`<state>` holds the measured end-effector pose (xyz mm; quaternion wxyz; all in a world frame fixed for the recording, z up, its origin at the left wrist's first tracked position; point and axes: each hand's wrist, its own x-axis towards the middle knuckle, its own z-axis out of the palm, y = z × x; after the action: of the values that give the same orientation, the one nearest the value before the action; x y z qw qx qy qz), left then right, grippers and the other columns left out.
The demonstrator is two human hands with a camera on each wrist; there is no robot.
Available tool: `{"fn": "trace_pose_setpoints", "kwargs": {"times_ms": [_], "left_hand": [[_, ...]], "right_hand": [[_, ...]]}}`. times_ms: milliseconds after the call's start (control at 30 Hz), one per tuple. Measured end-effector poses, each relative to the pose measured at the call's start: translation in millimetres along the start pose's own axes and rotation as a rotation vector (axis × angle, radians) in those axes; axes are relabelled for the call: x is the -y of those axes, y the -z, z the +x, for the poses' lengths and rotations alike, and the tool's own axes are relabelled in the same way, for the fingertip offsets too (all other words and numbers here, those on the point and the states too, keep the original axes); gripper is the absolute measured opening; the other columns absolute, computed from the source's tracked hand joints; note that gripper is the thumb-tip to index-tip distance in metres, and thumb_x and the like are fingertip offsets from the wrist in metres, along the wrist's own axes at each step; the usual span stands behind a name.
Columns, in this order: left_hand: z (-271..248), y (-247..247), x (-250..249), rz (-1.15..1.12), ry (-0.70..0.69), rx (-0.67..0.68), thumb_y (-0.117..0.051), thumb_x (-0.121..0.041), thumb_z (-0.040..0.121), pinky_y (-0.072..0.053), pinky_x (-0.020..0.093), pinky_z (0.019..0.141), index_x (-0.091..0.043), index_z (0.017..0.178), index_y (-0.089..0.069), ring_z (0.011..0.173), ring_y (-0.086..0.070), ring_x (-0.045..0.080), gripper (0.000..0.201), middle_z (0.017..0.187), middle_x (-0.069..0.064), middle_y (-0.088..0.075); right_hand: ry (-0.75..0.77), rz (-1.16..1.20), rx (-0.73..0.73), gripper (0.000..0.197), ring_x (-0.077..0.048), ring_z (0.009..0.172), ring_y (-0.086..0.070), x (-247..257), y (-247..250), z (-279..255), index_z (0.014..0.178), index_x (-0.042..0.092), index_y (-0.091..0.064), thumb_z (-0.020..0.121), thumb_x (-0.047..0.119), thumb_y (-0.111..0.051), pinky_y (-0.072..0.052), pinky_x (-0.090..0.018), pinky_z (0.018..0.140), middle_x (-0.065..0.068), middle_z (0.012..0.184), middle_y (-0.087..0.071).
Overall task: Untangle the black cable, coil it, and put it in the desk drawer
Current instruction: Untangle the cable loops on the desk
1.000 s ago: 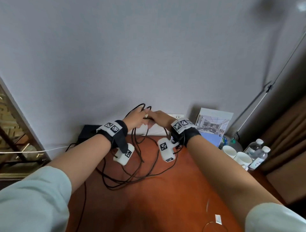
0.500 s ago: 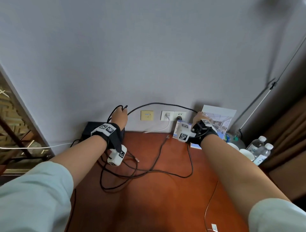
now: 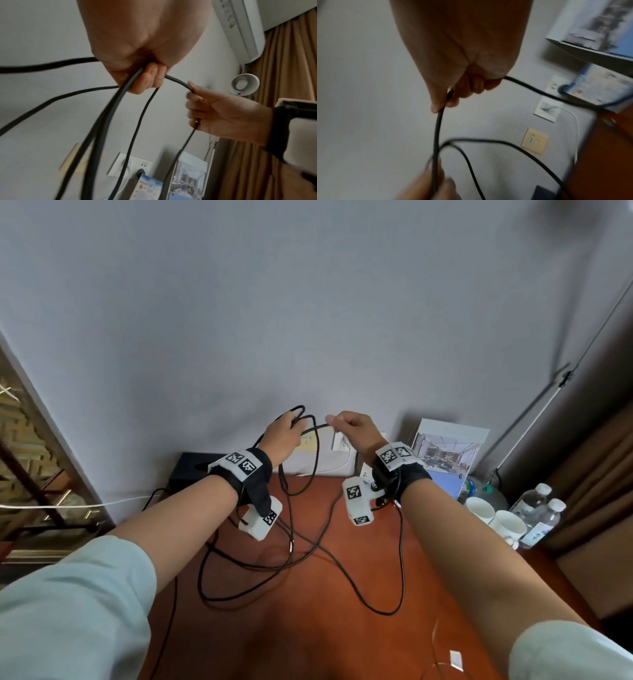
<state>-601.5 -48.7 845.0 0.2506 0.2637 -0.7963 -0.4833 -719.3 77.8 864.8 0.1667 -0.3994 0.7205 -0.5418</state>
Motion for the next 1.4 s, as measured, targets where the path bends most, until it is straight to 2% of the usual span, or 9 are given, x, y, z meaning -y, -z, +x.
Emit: {"fn": "trace_pose_setpoints", "kwargs": {"times_ms": [267,467,600,700,833,933,1200,1300,1400], "left_hand": [[-2,29,40,0.132,0.092,-0.111,-0.039,-0.034,0.097,-0.041,0.034,0.061,-0.01,0.093,-0.045,0.07,-0.055,0.035,0.024,0.07,0.005,-0.05],[-6,54,65,0.476,0.122,-0.117,-0.033,-0.036,0.101,-0.041,0.04,0.074,-0.008,0.105,-0.043,0.092,-0.058,0.039,0.03,0.101,0.023,-0.062],[-3,51,47,0.493,0.058,-0.062,-0.034,-0.032,0.102,-0.042,0.04,0.088,-0.007,0.13,-0.042,0.11,-0.055,0.038,0.039,0.12,0.021,-0.059],[-1,38,27,0.561,-0.012,-0.012,-0.034,-0.031,0.103,-0.043,0.04,0.075,-0.003,0.113,-0.045,0.095,-0.059,0.039,0.032,0.103,0.022,-0.062],[-2,15,4,0.625,-0.123,0.037,-0.035,-0.032,0.102,-0.039,0.039,0.065,-0.008,0.095,-0.039,0.077,-0.057,0.035,0.025,0.083,0.017,-0.059],[-4,7,-9,0.555,-0.13,0.035,-0.034,-0.034,0.102,-0.034,0.035,0.059,-0.009,0.091,-0.04,0.068,-0.051,0.029,0.028,0.075,0.01,-0.053],[7,62,9,0.227,0.039,-0.064,-0.033,-0.033,0.096,-0.052,0.04,0.086,-0.009,0.096,-0.054,0.087,-0.066,0.027,0.032,0.092,0.011,-0.072],[3,71,14,0.06,0.124,-0.008,-0.036,-0.022,0.098,-0.054,0.037,0.069,-0.006,0.098,-0.056,0.065,-0.061,0.028,0.026,0.078,0.02,-0.068],[-4,72,15,-0.035,0.119,0.088,-0.036,-0.024,0.101,-0.044,0.027,0.053,-0.009,0.096,-0.061,0.05,-0.042,0.02,0.029,0.058,0.008,-0.049]], "right_hand": [[-0.312,0.082,-0.623,0.042,-0.022,0.064,-0.049,-59,57,1,0.063,0.015,-0.051,0.095,0.042,-0.05,-0.038,-0.031,0.07,-0.007,0.066,-0.052],[-0.626,0.125,-0.624,0.047,-0.029,0.13,-0.046,-90,102,-27,0.144,0.005,-0.036,0.104,0.03,-0.032,-0.04,-0.027,0.085,-0.013,0.145,-0.044],[-0.706,-0.336,-0.345,0.04,-0.033,0.12,-0.054,-85,82,-24,0.135,-0.001,-0.043,0.1,0.017,-0.042,-0.043,-0.035,0.089,-0.02,0.132,-0.054],[-0.512,-0.4,-0.197,0.054,-0.031,0.103,-0.059,-78,50,-7,0.103,0.013,-0.064,0.086,0.057,-0.037,-0.044,-0.034,0.079,-0.015,0.105,-0.064],[-0.247,-0.411,0.117,0.057,-0.023,0.106,-0.059,-24,3,-9,0.102,0.022,-0.068,0.094,0.064,-0.031,-0.038,-0.04,0.104,-0.006,0.107,-0.07],[-0.166,-0.185,0.386,0.049,-0.016,0.062,-0.047,2,-20,-16,0.06,0.018,-0.054,0.098,0.047,-0.044,-0.047,-0.03,0.073,0.001,0.058,-0.051],[-0.206,-0.007,-0.217,0.046,-0.017,0.057,-0.034,-50,24,-4,0.057,0.019,-0.04,0.094,0.042,-0.053,-0.03,-0.029,0.062,0.0,0.057,-0.037],[-0.243,-0.13,-0.393,0.047,-0.019,0.057,-0.039,-72,47,-2,0.056,0.016,-0.044,0.1,0.032,-0.041,-0.031,-0.028,0.062,0.0,0.058,-0.043],[-0.335,-0.3,-0.187,0.027,-0.02,0.065,-0.044,-84,52,5,0.08,0.012,-0.056,0.1,0.021,-0.041,-0.034,-0.026,0.063,-0.001,0.068,-0.047]]}}
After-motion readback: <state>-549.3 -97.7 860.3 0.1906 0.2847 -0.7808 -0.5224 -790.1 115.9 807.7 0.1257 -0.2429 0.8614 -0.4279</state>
